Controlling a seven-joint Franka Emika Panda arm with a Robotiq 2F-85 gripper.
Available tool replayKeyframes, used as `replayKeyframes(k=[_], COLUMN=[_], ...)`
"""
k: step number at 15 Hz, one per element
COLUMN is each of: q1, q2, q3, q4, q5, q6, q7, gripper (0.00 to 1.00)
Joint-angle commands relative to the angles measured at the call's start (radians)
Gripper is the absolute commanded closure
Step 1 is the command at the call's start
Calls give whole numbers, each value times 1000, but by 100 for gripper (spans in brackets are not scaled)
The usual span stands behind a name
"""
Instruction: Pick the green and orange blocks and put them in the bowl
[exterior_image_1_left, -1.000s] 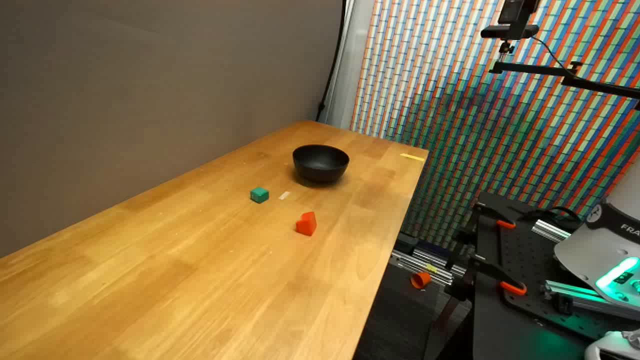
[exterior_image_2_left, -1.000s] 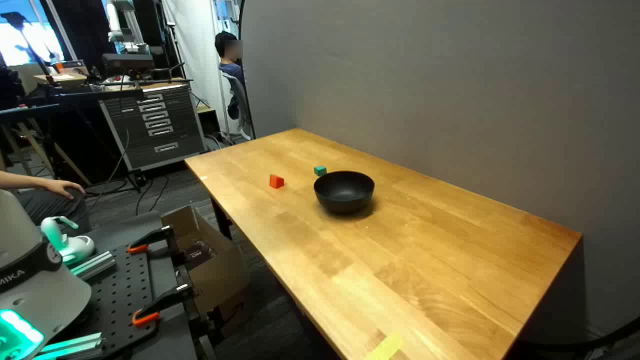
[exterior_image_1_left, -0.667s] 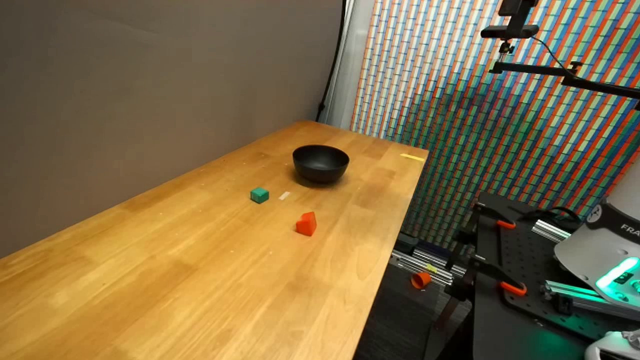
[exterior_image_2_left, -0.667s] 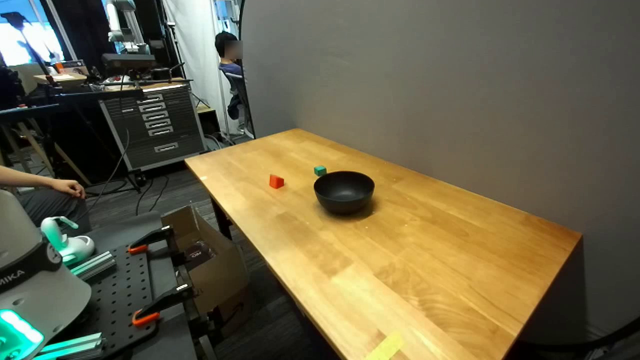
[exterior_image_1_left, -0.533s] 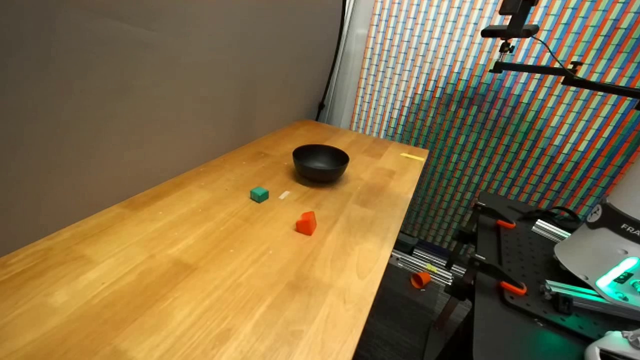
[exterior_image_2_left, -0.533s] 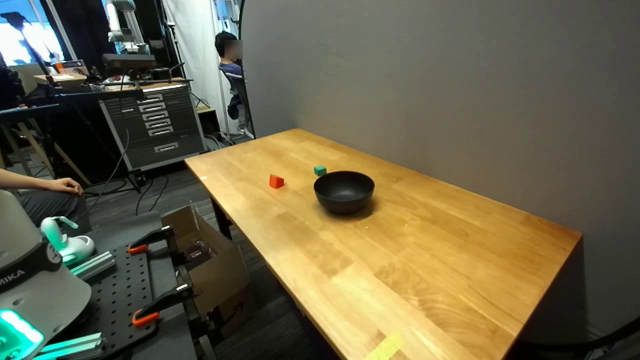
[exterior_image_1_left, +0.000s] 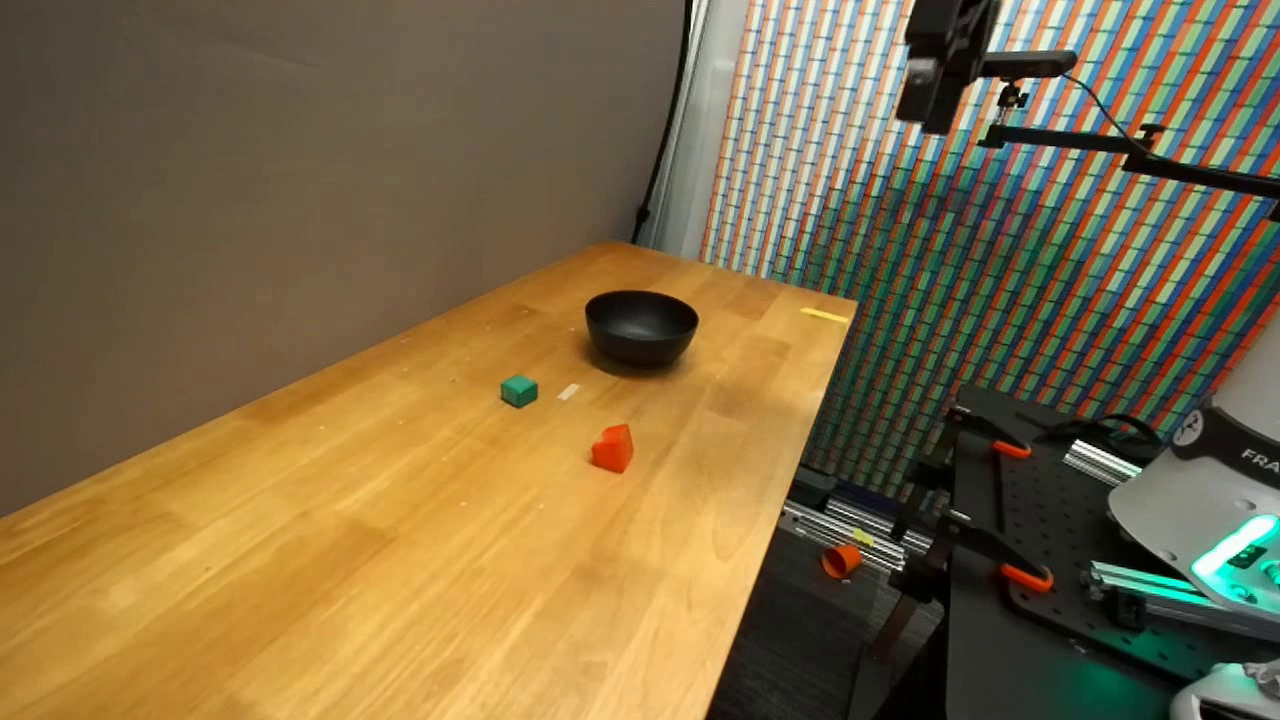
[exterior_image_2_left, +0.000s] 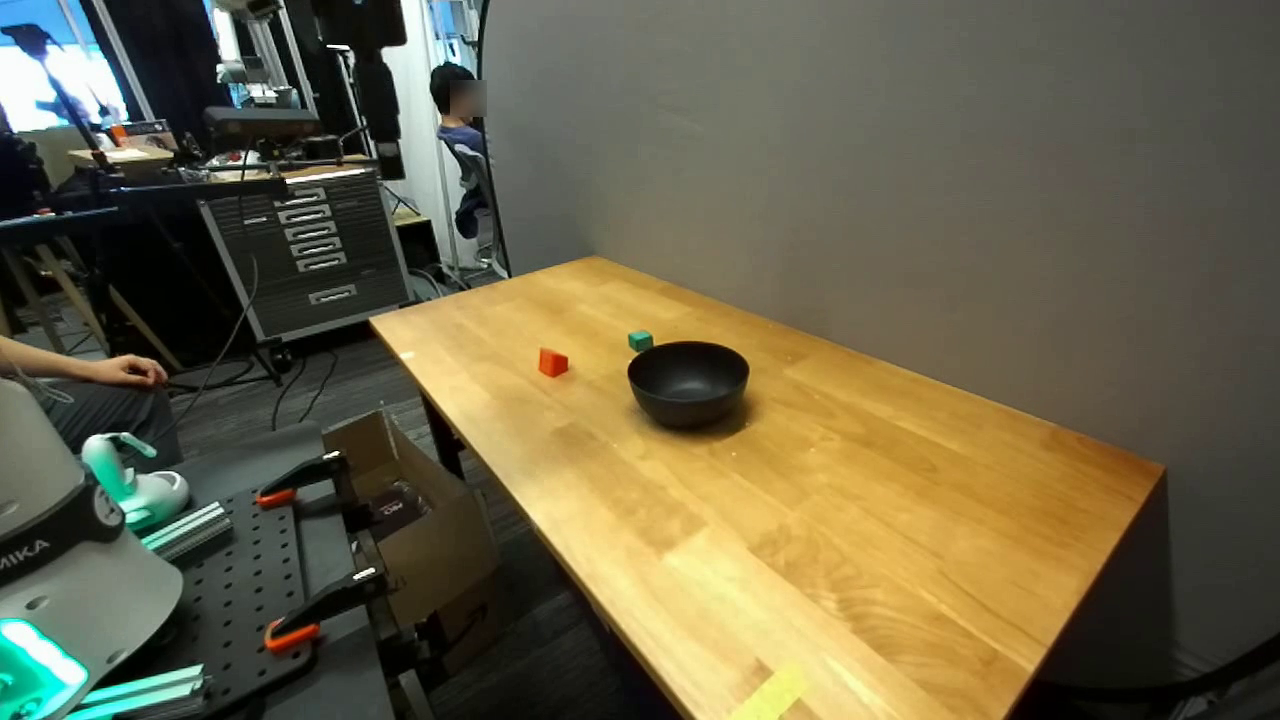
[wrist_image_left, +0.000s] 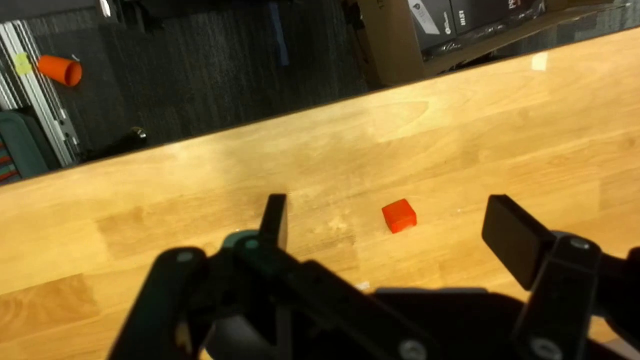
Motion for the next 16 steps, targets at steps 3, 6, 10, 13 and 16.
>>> replayKeyframes(k=[3,6,10,13,16], q1=[59,88,117,122,128], q2=[332,488,675,783,859], q3=[53,68,67,52,43], q4=[116,173,239,278,314], q5=[-12,-38,-96,-135,-172], q6=[193,280,363,411,439], q7=[-36,-71,-81,-89,-88], gripper=[0,0,0,0,0])
